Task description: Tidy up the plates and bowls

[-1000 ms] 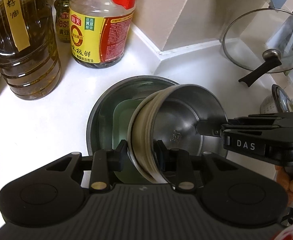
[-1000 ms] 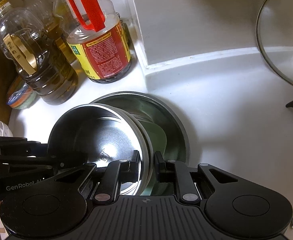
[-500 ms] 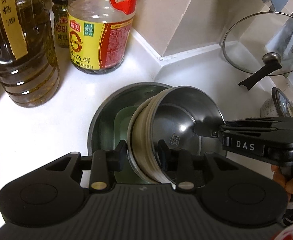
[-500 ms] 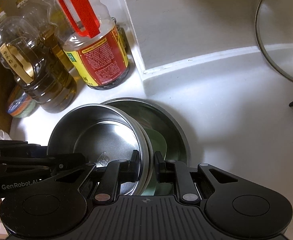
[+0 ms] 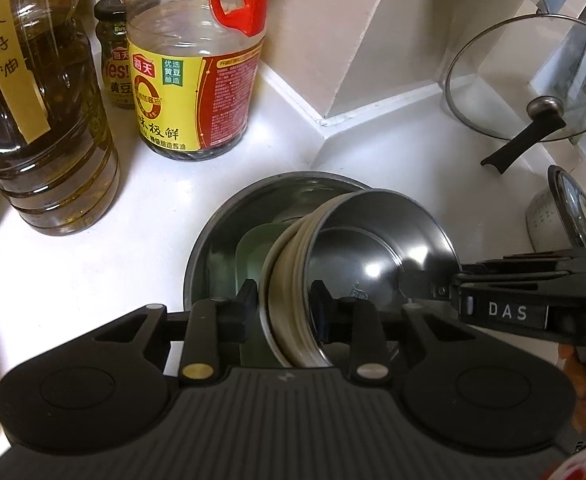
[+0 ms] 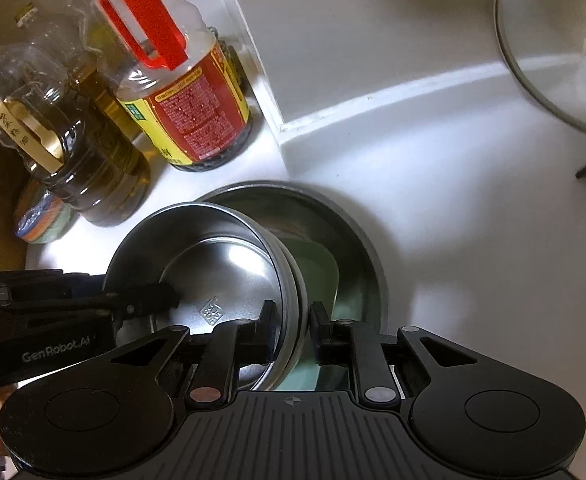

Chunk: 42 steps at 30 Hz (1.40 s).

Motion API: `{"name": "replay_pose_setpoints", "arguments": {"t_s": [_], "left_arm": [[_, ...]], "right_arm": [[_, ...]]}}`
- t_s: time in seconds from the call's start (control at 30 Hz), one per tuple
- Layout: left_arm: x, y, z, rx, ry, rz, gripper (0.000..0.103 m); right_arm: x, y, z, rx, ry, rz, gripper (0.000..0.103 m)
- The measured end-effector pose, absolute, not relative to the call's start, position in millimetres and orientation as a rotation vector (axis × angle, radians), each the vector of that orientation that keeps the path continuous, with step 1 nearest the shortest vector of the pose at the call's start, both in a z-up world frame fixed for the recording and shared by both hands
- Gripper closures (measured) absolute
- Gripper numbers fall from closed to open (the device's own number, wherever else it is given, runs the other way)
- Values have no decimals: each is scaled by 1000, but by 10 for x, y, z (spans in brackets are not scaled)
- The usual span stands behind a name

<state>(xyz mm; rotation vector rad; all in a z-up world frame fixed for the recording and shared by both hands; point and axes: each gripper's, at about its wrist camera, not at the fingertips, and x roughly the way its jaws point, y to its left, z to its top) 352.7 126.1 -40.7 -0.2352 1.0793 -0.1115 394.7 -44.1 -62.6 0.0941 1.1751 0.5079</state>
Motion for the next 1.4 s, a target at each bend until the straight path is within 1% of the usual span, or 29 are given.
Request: {"name": "replay_pose_setpoints", "arguments": {"t_s": [0.1, 0.17, 0.2, 0.23, 0.27, 0.3, 0.33, 0.4, 0.5, 0.57, 0.63, 0.73, 0.77, 0.83, 1.4], "left_arm": [[3525, 1262, -393, -228, 1078, -114, 79], [3498, 1258, -356, -219, 1062, -114, 78], [3485, 1262, -341, -218, 1056, -109, 77], [3469, 1268, -324, -216, 1051, -105, 75], [3452, 1274, -304, -214, 1043, -96, 71], [3431, 1276, -286, -209, 1035, -86, 68], [3410, 1279, -262, -203, 1028, -79, 67], [3352, 1275, -193, -197, 1005, -72, 66], [3228, 1235, -56, -172, 954, -60, 61], [3117, 1191, 33, -142, 913, -44, 56], [2968, 1132, 120, -112, 875, -20, 51], [2756, 1023, 197, -81, 836, 13, 46], [2667, 985, 214, -75, 825, 23, 42], [2504, 920, 235, -68, 810, 38, 39], [1235, 633, 105, -71, 815, 7, 38]], "right_arm": [[3976, -466, -623, 131, 1184, 500, 84], [3957, -475, -583, 128, 1155, 508, 83], [3938, -498, -556, 130, 1140, 505, 79], [3924, -515, -525, 129, 1122, 507, 72], [3906, -532, -496, 132, 1106, 511, 67], [3889, -550, -468, 135, 1092, 512, 57], [3857, -575, -433, 139, 1070, 517, 50], [3795, -613, -377, 143, 1039, 529, 46], [3684, -684, -328, 162, 1009, 543, 43], [3575, -748, -305, 176, 981, 552, 41], [3439, -819, -285, 181, 945, 557, 38], [3199, -914, -279, 179, 901, 557, 32], [3108, -948, -279, 175, 888, 556, 31], [2948, -1003, -284, 168, 869, 560, 30], [1527, -1412, -445, 175, 783, 458, 29]]}}
